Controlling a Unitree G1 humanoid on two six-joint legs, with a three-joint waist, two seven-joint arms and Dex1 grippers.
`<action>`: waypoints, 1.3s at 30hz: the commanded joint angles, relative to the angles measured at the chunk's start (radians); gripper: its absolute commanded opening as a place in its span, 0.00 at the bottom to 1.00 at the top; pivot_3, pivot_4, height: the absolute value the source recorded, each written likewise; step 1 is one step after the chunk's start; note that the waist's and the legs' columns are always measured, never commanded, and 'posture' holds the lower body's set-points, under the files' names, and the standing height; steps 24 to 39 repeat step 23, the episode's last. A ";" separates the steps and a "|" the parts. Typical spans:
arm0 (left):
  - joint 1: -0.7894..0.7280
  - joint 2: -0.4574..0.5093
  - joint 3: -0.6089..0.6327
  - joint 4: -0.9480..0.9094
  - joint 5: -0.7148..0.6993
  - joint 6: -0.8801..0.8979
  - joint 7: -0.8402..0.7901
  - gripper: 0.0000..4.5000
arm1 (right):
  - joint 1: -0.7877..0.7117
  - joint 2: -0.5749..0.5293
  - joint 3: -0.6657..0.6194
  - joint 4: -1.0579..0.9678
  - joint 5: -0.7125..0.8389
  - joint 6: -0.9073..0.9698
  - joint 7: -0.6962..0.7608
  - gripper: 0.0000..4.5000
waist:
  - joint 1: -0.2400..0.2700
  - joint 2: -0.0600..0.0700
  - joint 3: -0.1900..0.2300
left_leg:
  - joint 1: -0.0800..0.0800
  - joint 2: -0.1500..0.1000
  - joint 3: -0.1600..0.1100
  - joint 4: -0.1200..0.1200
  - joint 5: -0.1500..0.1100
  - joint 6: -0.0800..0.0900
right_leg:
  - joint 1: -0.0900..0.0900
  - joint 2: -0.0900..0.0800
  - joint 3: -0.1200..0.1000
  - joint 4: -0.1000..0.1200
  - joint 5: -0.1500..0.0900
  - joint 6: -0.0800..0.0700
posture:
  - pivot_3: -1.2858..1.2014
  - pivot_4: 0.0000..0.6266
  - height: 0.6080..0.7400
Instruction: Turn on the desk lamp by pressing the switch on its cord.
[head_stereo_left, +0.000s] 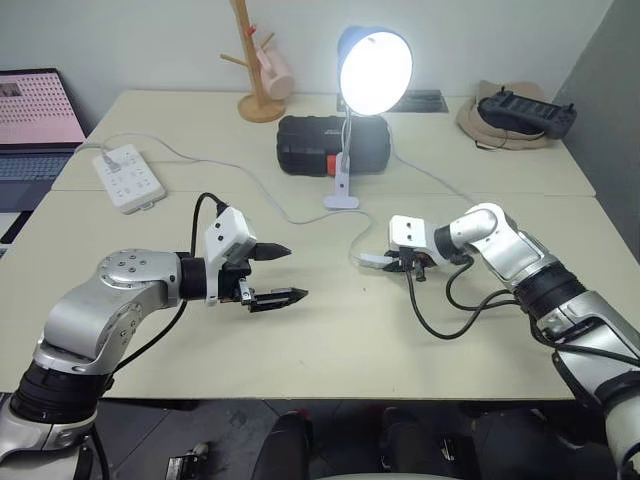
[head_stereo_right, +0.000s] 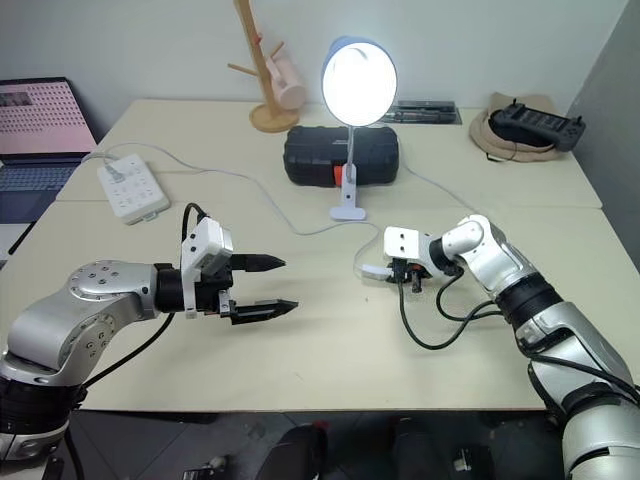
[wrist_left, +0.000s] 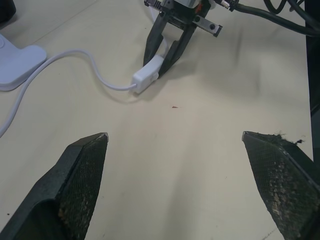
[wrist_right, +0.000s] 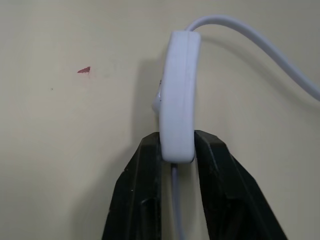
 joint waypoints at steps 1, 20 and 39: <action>-0.027 -0.006 0.030 -0.009 -0.003 -0.005 -0.010 1.00 | 0.009 -0.008 -0.057 -0.003 -0.008 0.014 0.053 0.44 | 0.000 0.000 0.000 | 0.000 0.000 0.000 0.000 0.000 0.000 | 0.000 0.000 0.000 0.000 0.000 0.000 | 0.52 0.24 1.00; -0.373 0.107 0.010 0.400 0.042 0.055 -0.317 1.00 | 0.436 -0.379 -0.740 -0.849 0.542 0.757 0.084 0.99 | -0.002 0.001 0.002 | -0.001 -0.003 0.002 0.000 0.000 0.001 | -0.001 0.002 -0.001 0.001 0.000 0.000 | 0.52 0.24 1.00; -0.383 0.121 0.000 0.431 0.067 0.035 -0.359 1.00 | 0.487 -0.364 -0.789 -0.922 0.586 0.815 0.008 0.99 | -0.001 0.001 0.002 | -0.001 -0.003 0.002 0.000 0.000 0.001 | 0.000 0.002 -0.001 0.001 0.000 0.000 | 0.52 0.24 1.00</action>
